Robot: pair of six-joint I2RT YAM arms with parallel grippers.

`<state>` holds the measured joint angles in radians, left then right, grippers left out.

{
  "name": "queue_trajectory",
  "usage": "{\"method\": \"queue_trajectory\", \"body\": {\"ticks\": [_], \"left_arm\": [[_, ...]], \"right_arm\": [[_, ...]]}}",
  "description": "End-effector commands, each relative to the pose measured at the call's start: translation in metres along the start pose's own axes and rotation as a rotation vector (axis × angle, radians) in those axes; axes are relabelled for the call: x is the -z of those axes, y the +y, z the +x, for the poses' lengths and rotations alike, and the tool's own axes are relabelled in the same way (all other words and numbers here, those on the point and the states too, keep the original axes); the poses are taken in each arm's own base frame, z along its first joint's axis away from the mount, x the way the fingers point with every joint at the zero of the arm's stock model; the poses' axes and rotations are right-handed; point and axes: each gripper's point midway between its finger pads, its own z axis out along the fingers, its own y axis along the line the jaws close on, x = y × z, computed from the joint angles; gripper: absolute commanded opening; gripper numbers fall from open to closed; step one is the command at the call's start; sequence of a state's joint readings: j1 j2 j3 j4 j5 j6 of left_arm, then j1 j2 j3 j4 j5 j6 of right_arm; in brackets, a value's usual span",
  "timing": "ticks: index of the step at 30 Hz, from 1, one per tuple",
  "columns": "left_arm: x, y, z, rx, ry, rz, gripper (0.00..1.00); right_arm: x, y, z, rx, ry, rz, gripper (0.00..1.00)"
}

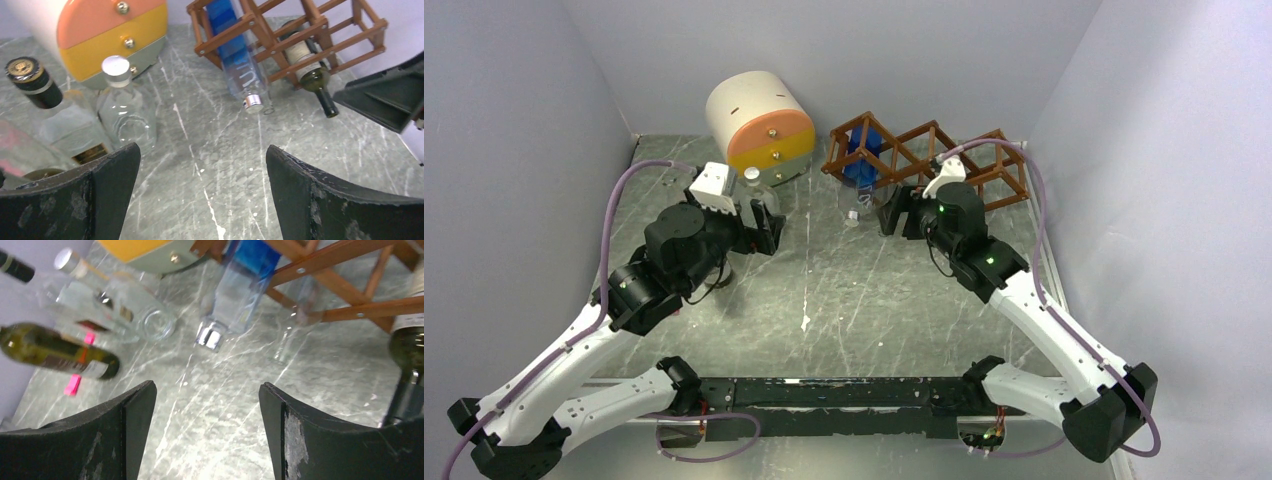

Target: Put the wine bottle on the wine rack

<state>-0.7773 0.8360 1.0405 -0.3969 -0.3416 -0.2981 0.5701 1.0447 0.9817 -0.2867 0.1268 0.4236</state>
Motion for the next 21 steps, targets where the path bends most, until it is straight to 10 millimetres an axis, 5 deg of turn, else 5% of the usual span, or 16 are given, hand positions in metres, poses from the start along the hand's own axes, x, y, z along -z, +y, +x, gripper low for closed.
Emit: {"method": "queue_trajectory", "body": {"ticks": [1, 8, 10, 21], "left_arm": [[0.005, 0.021, -0.001, -0.011, -0.007, -0.110, 0.99], [0.027, 0.027, -0.030, -0.001, -0.087, -0.119, 0.99], [0.036, 0.030, -0.044, -0.006, -0.125, -0.128, 0.99], [0.102, 0.047, -0.135, -0.015, -0.368, -0.171, 0.98]], "right_arm": [[0.004, 0.031, 0.011, 0.060, 0.052, -0.197, 0.77], [-0.022, 0.086, 0.020, 0.118, 0.052, -0.372, 0.75], [-0.029, 0.114, 0.015, 0.144, 0.026, -0.437, 0.75], [-0.070, 0.275, 0.053, 0.222, -0.079, -0.661, 0.74]]}}
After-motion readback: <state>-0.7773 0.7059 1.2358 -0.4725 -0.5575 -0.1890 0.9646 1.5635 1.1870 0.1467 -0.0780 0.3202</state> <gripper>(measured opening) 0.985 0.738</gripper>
